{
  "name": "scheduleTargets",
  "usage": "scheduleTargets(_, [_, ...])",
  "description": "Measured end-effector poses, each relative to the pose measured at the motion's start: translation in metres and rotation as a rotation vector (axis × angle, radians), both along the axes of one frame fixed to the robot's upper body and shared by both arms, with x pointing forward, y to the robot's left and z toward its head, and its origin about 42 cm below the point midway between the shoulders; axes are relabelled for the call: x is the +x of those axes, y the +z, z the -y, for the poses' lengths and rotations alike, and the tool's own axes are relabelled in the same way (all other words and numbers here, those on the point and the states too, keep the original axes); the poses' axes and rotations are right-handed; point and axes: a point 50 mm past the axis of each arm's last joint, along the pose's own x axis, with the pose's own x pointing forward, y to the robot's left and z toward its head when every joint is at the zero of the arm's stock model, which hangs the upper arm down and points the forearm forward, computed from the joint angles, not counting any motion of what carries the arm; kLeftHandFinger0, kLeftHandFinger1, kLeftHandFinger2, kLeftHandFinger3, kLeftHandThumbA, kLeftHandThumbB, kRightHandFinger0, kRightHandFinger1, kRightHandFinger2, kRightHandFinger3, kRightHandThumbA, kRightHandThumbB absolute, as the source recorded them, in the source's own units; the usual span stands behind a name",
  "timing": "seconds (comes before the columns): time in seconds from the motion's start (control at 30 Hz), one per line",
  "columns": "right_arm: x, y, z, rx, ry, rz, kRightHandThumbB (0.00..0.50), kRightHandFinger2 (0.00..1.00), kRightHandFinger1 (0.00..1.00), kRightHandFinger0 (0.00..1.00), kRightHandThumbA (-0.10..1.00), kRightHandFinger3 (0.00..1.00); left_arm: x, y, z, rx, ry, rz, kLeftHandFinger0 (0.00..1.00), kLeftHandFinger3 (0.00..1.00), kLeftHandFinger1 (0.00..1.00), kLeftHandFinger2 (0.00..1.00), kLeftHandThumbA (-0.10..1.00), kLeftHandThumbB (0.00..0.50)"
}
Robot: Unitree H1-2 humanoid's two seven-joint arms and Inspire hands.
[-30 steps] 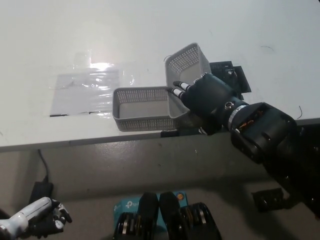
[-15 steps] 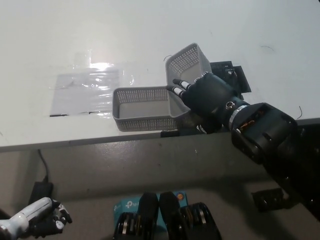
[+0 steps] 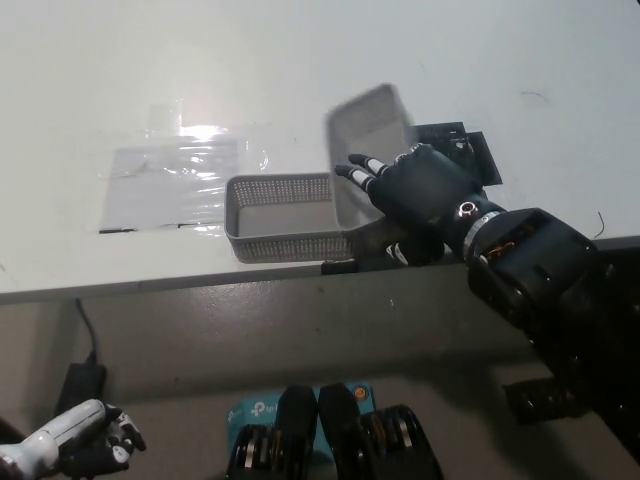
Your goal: The robot uses its right hand to pick up the grey box kept on the middle on the desk and place it on top of another box next to it in a right angle
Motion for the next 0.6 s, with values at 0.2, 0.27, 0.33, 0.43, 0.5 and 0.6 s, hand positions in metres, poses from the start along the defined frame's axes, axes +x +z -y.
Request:
scheduleTargets(0.2, [0.000,-0.008,0.012,0.060,-0.037,-0.043,0.353,1.00,1.00,1.00,0.70,1.00,-0.001,-0.001,0.000,-0.002,0.001,-0.004,0.16,0.49,0.17,0.42,0.22,0.122])
scheduleTargets(0.27, [0.001,-0.008,0.016,0.082,-0.054,-0.053,0.392,1.00,1.00,1.00,0.72,1.00,-0.001,-0.001,0.000,-0.003,0.001,-0.004,0.16,0.48,0.16,0.40,0.22,0.113])
scheduleTargets(0.33, [0.002,-0.008,0.020,0.099,-0.064,-0.057,0.397,1.00,1.00,1.00,0.72,1.00,-0.001,-0.002,0.001,-0.004,0.001,-0.004,0.15,0.47,0.16,0.38,0.22,0.122])
scheduleTargets(0.43, [0.002,-0.008,0.023,0.117,-0.072,-0.060,0.375,1.00,1.00,1.00,0.74,1.00,-0.002,-0.002,0.001,-0.006,0.002,-0.005,0.14,0.49,0.15,0.36,0.23,0.118])
scheduleTargets(0.5, [0.001,-0.009,0.024,0.125,-0.073,-0.064,0.351,1.00,1.00,1.00,0.73,1.00,-0.002,-0.002,0.001,-0.005,0.001,-0.005,0.15,0.49,0.16,0.40,0.21,0.120])
scheduleTargets(0.6, [0.001,-0.010,0.025,0.135,-0.077,-0.068,0.322,1.00,1.00,1.00,0.69,1.00,-0.002,-0.003,0.002,-0.007,0.002,-0.006,0.16,0.50,0.16,0.39,0.22,0.113])
